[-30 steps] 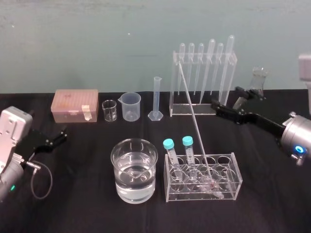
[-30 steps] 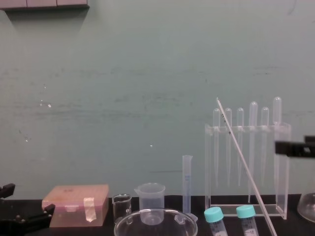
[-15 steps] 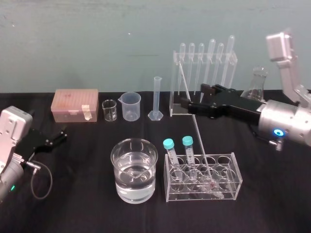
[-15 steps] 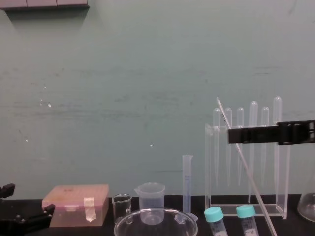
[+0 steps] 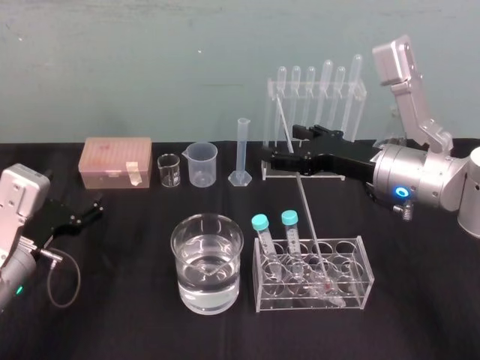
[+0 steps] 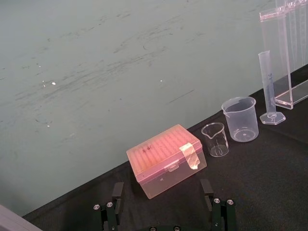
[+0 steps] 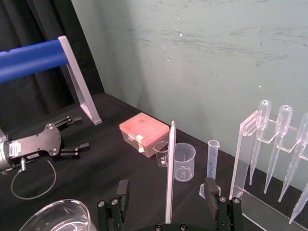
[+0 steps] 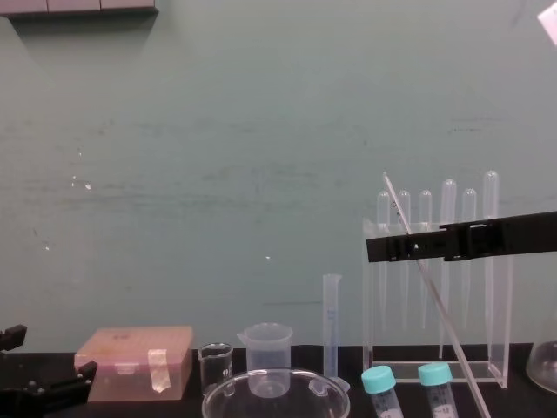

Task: Hold the thermometer with one hand and immerse one end into the beaker, then reinsert it into the test tube rack.

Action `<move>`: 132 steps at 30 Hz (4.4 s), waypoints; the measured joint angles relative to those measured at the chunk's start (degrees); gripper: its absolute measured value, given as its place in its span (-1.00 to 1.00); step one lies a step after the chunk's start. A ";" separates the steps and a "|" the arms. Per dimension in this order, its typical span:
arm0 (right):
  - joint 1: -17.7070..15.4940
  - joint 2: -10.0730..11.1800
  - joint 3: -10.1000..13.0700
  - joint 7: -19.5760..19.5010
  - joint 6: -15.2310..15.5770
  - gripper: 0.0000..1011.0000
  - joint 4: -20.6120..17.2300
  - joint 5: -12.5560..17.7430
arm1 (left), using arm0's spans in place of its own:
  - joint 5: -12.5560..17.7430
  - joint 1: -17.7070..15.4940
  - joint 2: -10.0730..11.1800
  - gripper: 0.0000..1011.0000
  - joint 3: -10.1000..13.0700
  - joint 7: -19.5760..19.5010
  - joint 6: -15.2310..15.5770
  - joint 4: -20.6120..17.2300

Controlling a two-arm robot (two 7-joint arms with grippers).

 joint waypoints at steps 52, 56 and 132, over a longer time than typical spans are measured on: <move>-0.63 -0.15 0.61 -0.09 -0.56 -0.89 -0.23 1.01 | 0.00 0.00 0.00 0.99 0.00 0.00 0.00 0.00; -1.67 -0.14 1.19 -0.12 -2.93 -0.89 -0.83 1.45 | 0.00 0.00 0.00 0.99 0.00 0.00 0.00 0.00; 14.00 -10.86 -10.16 22.26 -14.97 -0.89 8.76 11.96 | 0.00 0.00 0.00 0.99 0.00 0.00 0.00 0.00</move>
